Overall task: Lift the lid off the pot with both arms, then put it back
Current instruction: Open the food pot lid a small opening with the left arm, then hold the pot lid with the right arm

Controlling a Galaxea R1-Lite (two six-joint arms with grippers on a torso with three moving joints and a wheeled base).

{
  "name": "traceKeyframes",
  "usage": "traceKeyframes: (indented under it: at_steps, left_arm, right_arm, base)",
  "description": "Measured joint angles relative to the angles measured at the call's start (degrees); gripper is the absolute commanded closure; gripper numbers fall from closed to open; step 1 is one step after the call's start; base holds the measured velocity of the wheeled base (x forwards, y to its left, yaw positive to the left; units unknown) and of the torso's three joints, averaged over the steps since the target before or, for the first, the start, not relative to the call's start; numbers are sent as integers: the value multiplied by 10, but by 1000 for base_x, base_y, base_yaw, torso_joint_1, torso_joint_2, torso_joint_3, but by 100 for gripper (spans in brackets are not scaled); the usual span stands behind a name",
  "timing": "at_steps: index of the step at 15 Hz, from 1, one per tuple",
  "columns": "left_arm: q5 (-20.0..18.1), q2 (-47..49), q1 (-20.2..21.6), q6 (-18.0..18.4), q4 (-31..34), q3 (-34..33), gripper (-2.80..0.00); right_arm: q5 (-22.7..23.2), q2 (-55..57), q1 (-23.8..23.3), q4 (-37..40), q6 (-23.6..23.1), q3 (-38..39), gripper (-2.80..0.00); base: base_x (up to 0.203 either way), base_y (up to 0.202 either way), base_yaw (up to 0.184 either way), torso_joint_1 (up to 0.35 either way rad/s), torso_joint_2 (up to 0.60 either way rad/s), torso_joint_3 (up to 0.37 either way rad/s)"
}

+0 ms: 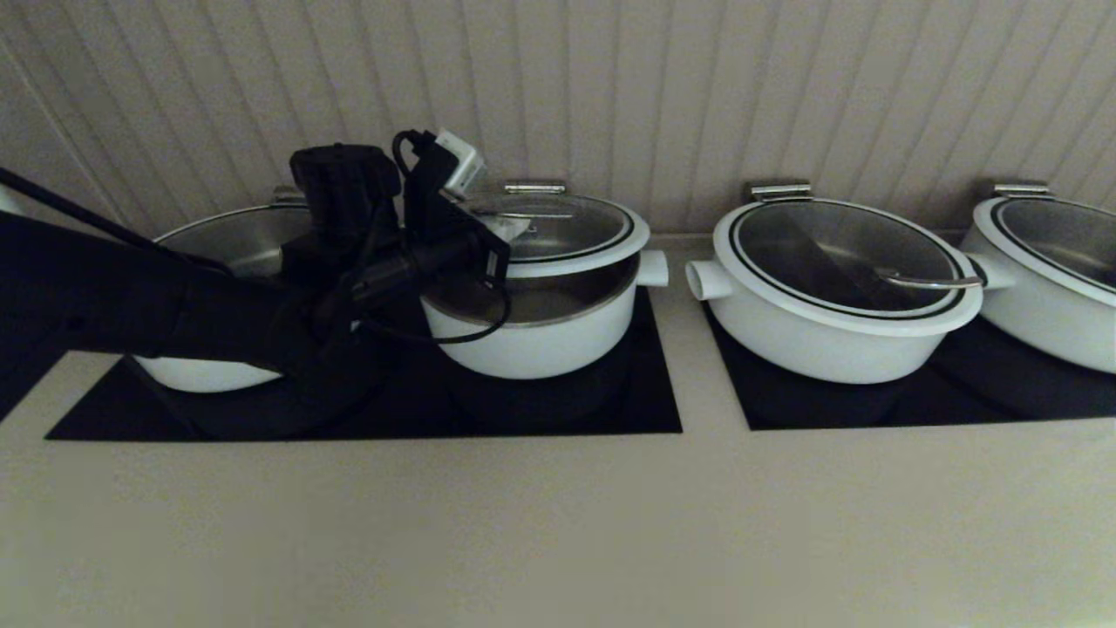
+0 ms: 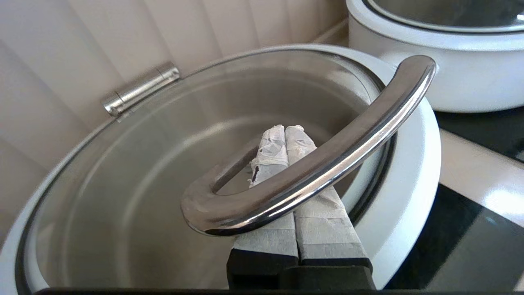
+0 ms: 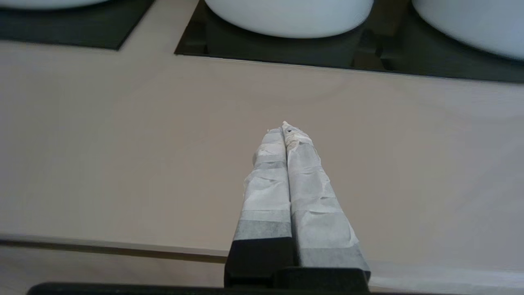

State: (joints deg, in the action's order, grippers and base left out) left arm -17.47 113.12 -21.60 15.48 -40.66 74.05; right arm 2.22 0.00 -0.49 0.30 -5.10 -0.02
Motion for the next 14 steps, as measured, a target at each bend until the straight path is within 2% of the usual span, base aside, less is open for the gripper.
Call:
traceKeyframes:
  at_steps: [2, 4, 8, 11, 14]
  left_arm:
    - [0, 0, 2, 0, 18, 15, 0]
    - [0, 0, 3, 0, 19, 22, 0]
    - [0, 1, 3, 1, 19, 25, 0]
    - [0, 0, 3, 0, 19, 26, 0]
    - [0, 0, 3, 0, 19, 26, 0]
  right_arm:
    - [10, 0, 0, 5, -23, -5, 0]
    - [29, 9, 0, 7, -25, -24, 0]
    - [47, 107, 10, -20, -24, -88, 0]
    - [54, 241, 23, -99, -40, -126, 0]
    - [97, 411, 30, -221, -92, -149, 0]
  base:
    - [0, 0, 0, 0, 0, 0]
    - [0, 0, 0, 0, 0, 0]
    - [0, 0, 0, 0, 0, 0]
    - [0, 0, 0, 0, 0, 0]
    - [0, 0, 0, 0, 0, 0]
